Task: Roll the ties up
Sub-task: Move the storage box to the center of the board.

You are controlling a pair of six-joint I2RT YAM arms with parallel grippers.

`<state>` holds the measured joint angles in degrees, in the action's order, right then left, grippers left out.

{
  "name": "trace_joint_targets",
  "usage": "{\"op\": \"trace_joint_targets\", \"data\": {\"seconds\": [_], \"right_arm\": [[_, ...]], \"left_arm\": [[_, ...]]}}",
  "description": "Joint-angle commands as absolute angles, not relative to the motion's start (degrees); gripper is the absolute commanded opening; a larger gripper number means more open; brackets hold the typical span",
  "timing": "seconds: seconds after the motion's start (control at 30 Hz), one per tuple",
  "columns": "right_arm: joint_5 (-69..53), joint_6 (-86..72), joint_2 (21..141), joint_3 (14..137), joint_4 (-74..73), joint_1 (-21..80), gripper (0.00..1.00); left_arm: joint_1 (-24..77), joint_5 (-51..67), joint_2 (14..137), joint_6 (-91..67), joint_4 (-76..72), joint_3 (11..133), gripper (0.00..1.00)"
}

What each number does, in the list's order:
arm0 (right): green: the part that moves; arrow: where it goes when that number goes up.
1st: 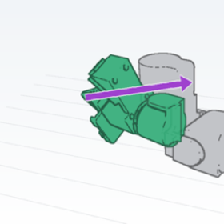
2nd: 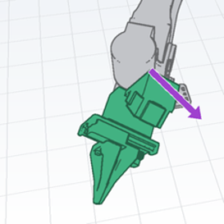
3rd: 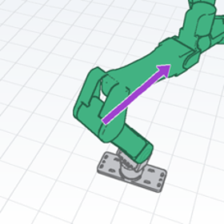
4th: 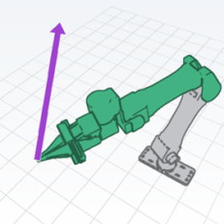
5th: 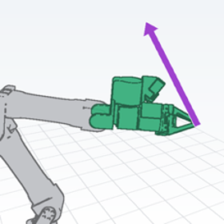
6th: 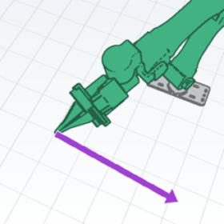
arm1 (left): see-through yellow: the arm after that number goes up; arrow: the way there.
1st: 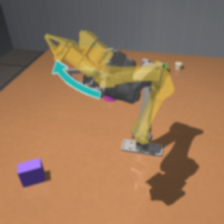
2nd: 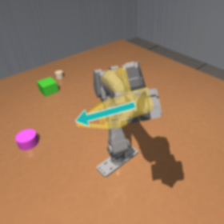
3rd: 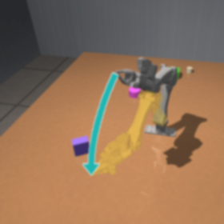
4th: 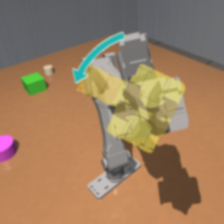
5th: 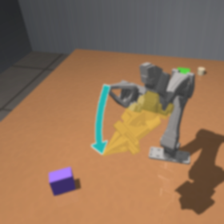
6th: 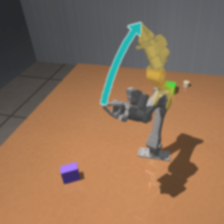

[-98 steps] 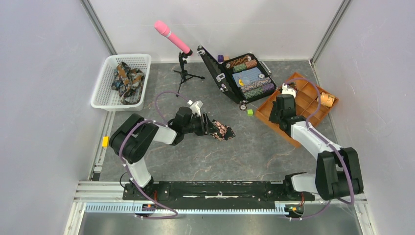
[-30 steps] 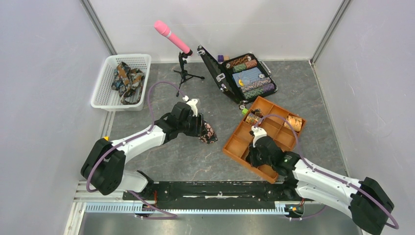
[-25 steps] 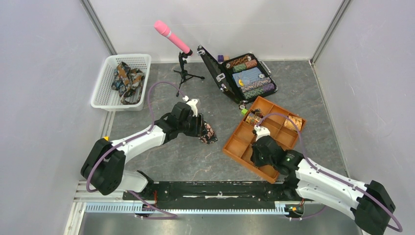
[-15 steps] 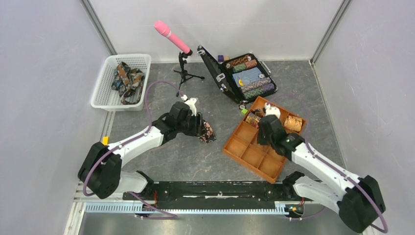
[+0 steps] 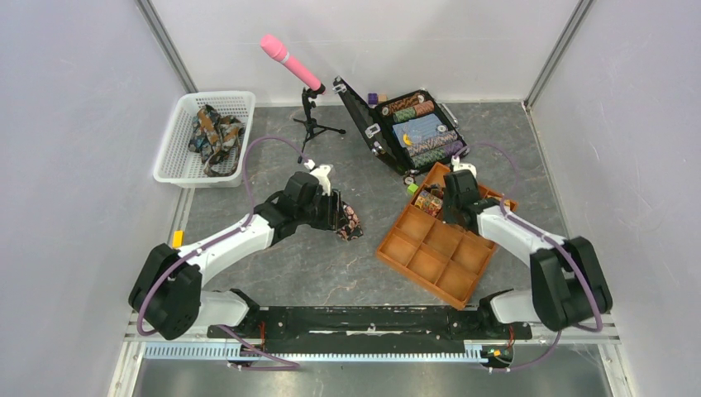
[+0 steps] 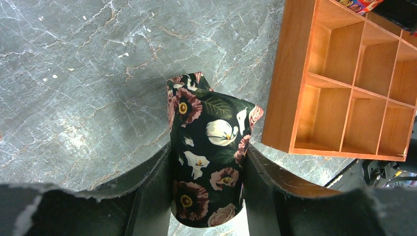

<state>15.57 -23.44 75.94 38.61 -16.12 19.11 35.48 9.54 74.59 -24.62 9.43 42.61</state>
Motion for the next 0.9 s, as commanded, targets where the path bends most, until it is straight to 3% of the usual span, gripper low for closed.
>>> {"op": "trace_joint_targets", "data": {"seconds": [0.0,0.23,0.57,0.87], "right_arm": [[10.41,-19.15,82.21,42.01,-8.88,18.74,0.0],[-1.85,-17.32,86.05,40.07,-0.47,22.65,0.0],[-3.6,-15.74,87.14,38.94,6.44,33.89,0.0],[-3.37,-17.57,84.8,36.71,6.35,36.27,0.0]], "left_arm": [[35.77,9.75,72.68,-22.0,8.77,45.09,0.55],[35.77,8.86,71.26,-21.88,10.05,45.59,0.55],[35.79,7.56,69.59,-20.81,12.79,47.0,0.55],[35.82,3.15,67.26,-18.28,19.51,50.45,0.56]]}}
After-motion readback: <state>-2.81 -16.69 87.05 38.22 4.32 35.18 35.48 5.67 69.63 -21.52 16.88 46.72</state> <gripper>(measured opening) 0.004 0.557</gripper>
